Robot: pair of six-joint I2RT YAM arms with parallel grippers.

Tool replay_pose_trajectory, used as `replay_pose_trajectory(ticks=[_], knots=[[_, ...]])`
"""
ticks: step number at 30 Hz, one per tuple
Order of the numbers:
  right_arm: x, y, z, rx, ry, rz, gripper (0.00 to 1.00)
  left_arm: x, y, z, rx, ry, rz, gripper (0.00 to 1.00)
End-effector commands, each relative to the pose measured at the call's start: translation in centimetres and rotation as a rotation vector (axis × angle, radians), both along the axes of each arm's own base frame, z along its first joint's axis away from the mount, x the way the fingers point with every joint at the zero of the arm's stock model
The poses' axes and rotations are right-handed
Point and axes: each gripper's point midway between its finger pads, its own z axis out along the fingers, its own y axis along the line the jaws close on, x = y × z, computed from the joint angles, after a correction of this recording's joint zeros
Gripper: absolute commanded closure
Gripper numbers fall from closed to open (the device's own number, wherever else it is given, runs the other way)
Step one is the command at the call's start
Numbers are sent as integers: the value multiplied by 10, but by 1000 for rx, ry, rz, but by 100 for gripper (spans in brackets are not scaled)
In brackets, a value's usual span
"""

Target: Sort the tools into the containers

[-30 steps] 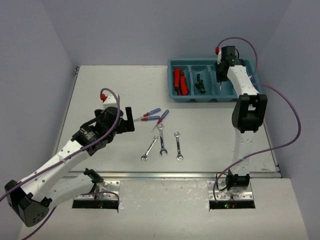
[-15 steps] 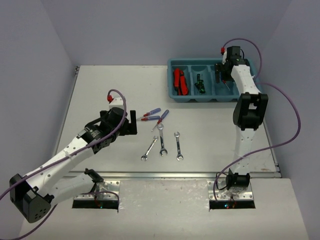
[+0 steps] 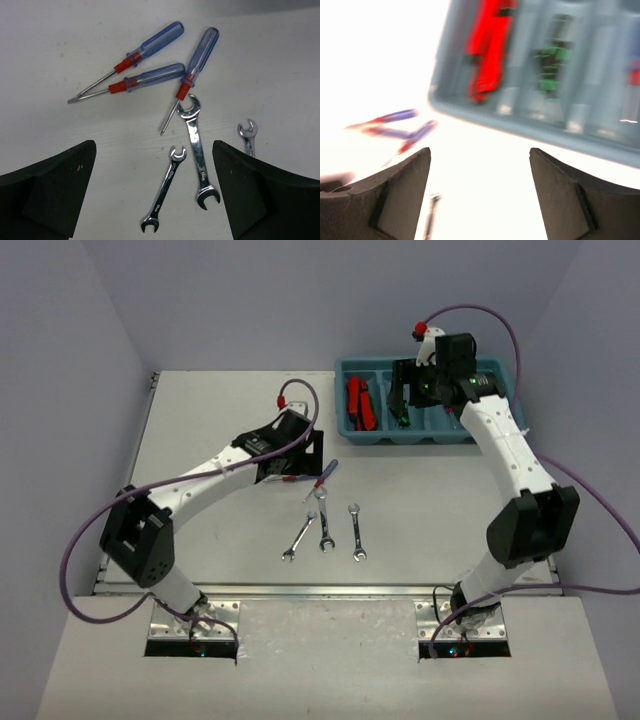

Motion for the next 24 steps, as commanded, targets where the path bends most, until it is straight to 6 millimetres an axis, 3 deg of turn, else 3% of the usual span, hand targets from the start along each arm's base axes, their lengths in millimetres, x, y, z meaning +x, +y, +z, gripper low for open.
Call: replay_pose_trajectory(ticks=[1, 3, 4, 5, 7, 11, 19, 24], knots=[[-52, 36, -6, 186, 23, 106, 20, 36, -24, 0, 22, 3, -77, 0], [-73, 41, -9, 231, 20, 126, 20, 45, -31, -10, 40, 39, -117, 2], [-73, 41, -8, 235, 11, 130, 20, 48, -30, -18, 62, 56, -132, 3], [-85, 43, -10, 251, 16, 145, 19, 54, -34, -14, 74, 65, -168, 5], [-98, 45, -12, 267, 16, 168, 19, 68, -28, -35, 148, 132, -173, 11], [-112, 45, -23, 262, 32, 187, 19, 90, -13, -41, 251, 152, -212, 16], [-120, 54, -24, 302, 38, 239, 19, 116, 20, -82, 278, 233, -289, 28], [-121, 57, -25, 319, 41, 252, 19, 121, 15, -91, 189, 232, -324, 28]])
